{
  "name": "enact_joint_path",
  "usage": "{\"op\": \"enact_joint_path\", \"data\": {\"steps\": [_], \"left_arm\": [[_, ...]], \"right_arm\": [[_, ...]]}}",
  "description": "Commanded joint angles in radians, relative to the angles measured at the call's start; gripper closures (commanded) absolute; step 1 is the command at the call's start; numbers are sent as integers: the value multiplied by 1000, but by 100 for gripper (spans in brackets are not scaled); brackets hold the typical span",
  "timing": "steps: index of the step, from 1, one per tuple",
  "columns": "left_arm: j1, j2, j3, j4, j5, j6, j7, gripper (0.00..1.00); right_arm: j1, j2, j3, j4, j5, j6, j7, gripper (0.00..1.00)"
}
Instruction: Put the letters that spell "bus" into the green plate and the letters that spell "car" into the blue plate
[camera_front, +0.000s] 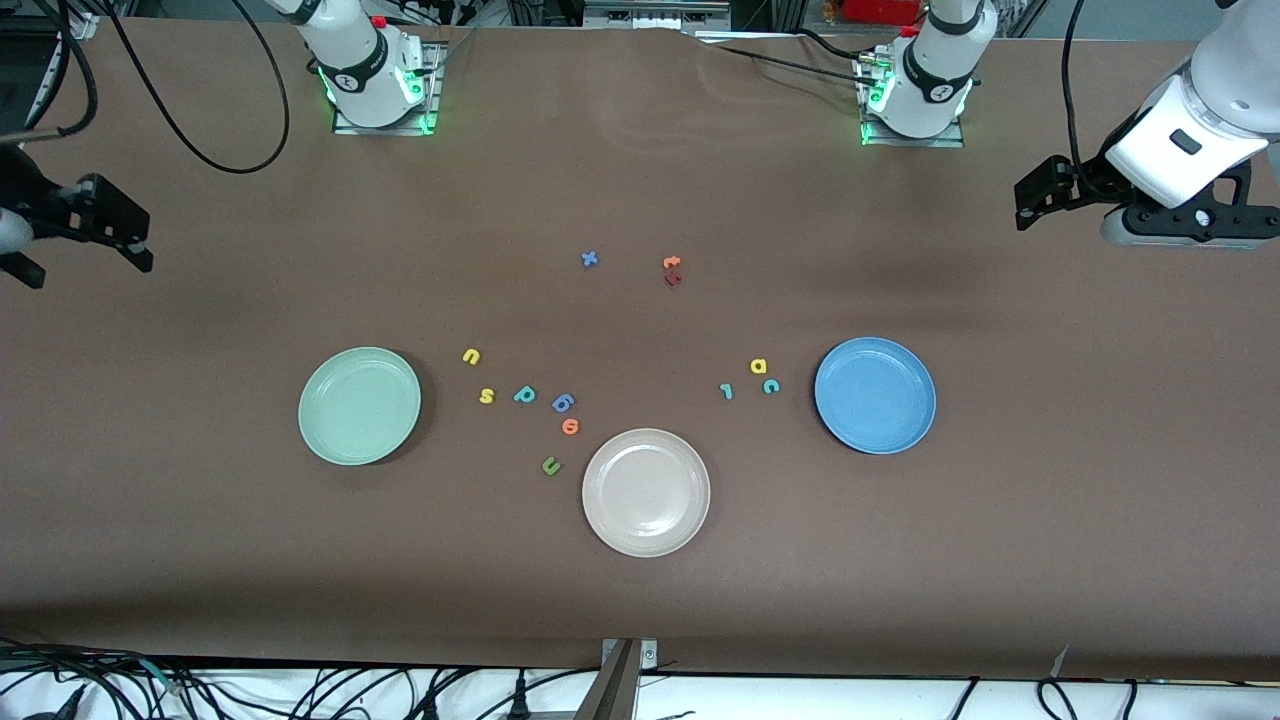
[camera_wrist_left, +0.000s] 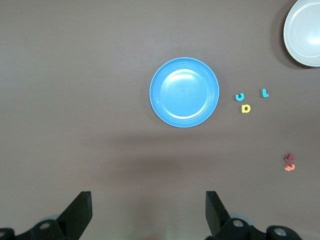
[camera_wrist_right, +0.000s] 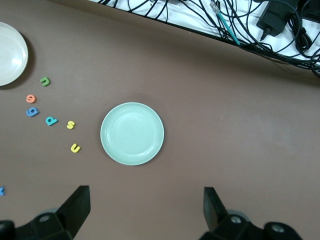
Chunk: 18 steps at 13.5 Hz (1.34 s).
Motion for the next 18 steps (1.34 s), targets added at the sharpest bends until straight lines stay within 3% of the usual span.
{"op": "enact_joint_path", "data": {"steps": [1, 6, 15, 18], "left_arm": [[-2, 12, -3, 32, 37, -25, 9, 0], [-2, 12, -3, 32, 37, -25, 9, 0], [-2, 12, -3, 32, 37, -25, 9, 0], [-2, 12, -3, 32, 37, -25, 9, 0]], "right_arm": [[-1, -28, 12, 70, -10, -98, -17, 0], [4, -85, 4, 141, -2, -250, -15, 0], [-15, 4, -10, 148, -16, -122, -15, 0], [-24, 17, -23, 148, 73, -114, -12, 0]]}}
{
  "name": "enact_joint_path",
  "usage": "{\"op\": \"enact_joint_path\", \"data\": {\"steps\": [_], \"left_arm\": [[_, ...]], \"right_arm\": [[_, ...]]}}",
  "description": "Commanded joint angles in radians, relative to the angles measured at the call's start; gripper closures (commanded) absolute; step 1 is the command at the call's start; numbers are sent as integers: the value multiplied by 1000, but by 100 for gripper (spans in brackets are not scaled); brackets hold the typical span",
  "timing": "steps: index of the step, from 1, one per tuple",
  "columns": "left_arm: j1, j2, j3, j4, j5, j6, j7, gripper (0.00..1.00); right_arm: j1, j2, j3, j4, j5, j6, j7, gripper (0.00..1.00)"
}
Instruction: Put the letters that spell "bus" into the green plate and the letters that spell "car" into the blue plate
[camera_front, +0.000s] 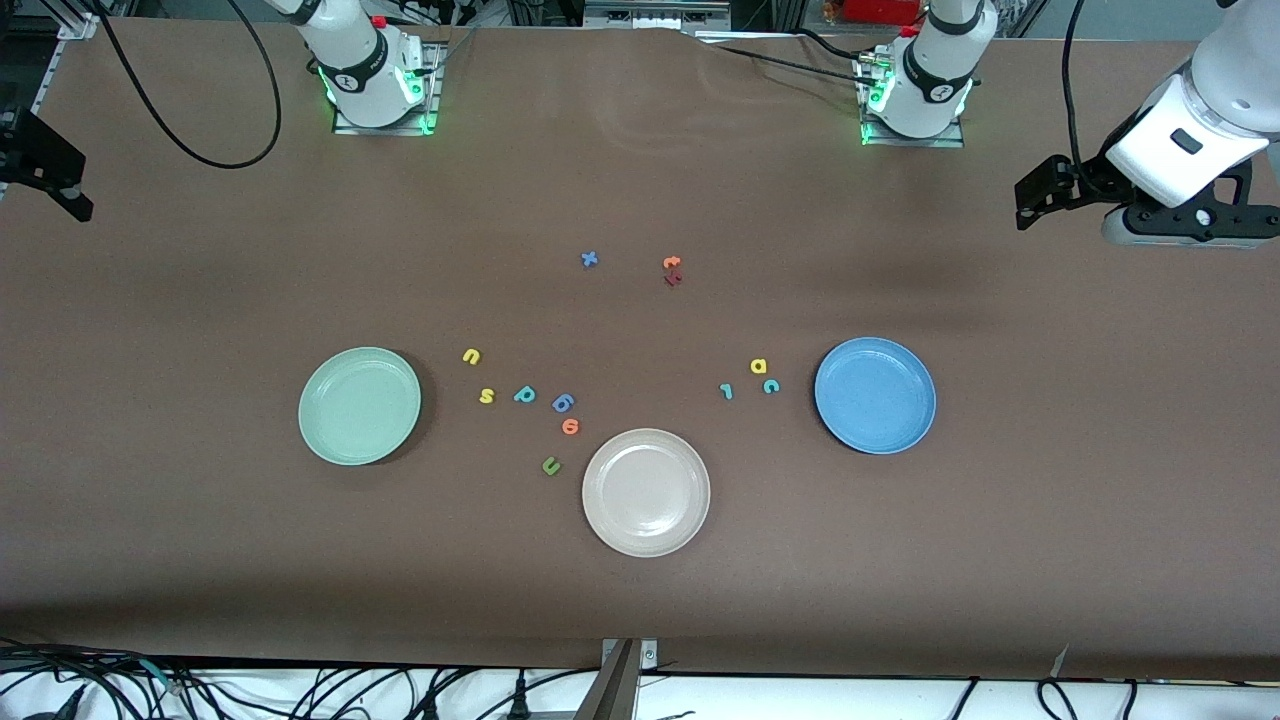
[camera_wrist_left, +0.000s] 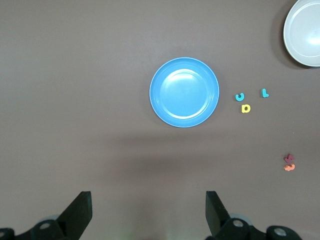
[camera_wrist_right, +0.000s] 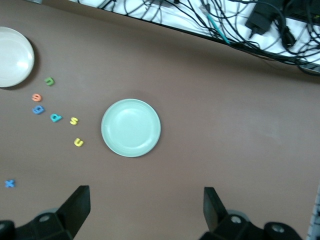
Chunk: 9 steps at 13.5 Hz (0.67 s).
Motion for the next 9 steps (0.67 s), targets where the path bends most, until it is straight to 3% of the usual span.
{"op": "enact_joint_path", "data": {"steps": [1, 9], "left_arm": [[-2, 11, -3, 31, 37, -23, 8, 0], [-2, 11, -3, 31, 37, -23, 8, 0]], "right_arm": [[-12, 10, -8, 14, 46, -4, -10, 0], [-29, 93, -9, 10, 49, -2, 2, 0]]}}
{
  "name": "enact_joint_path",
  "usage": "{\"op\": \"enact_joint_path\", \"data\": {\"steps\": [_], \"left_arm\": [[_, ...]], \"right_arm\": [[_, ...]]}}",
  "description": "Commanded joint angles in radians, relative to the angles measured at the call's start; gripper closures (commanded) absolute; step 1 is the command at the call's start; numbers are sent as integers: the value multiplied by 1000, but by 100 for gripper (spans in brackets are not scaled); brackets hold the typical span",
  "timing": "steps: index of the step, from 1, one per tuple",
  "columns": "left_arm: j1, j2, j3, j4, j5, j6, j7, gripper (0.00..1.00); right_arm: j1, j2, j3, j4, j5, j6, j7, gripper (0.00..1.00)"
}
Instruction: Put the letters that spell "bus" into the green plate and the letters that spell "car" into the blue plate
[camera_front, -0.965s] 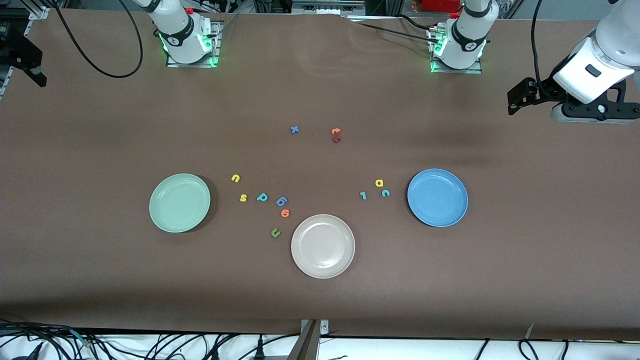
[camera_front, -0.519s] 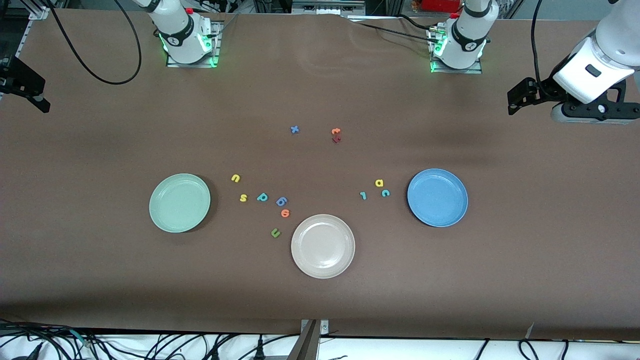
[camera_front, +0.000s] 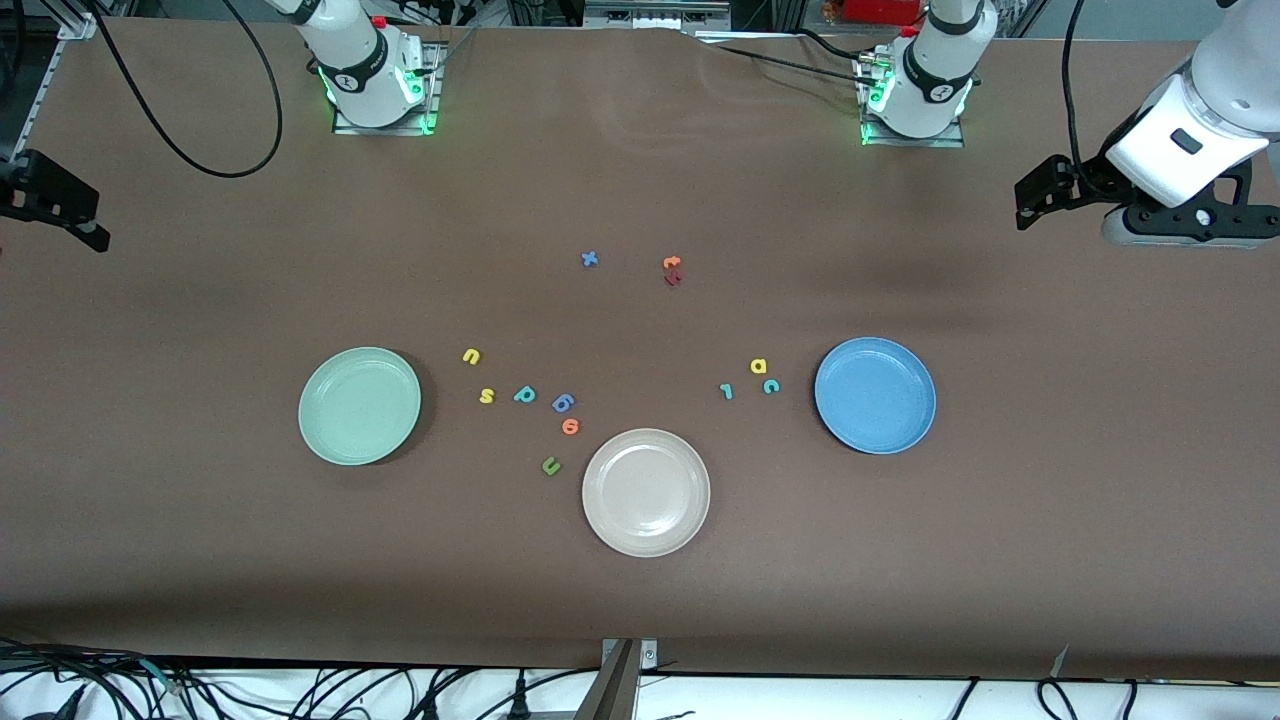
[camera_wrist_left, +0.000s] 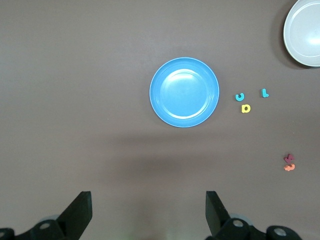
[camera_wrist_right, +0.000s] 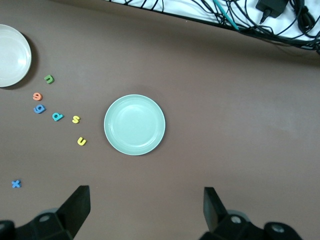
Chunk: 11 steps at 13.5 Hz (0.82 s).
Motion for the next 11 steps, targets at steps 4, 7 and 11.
{"op": "enact_joint_path", "data": {"steps": [4, 7, 11], "left_arm": [[-2, 11, -3, 31, 35, -23, 9, 0], [-2, 11, -3, 31, 34, -23, 8, 0], [-2, 11, -3, 31, 34, -23, 9, 0]], "right_arm": [[7, 94, 10, 15, 23, 52, 1, 0], [13, 124, 10, 19, 23, 77, -2, 0], [15, 131, 15, 20, 23, 78, -2, 0]]}}
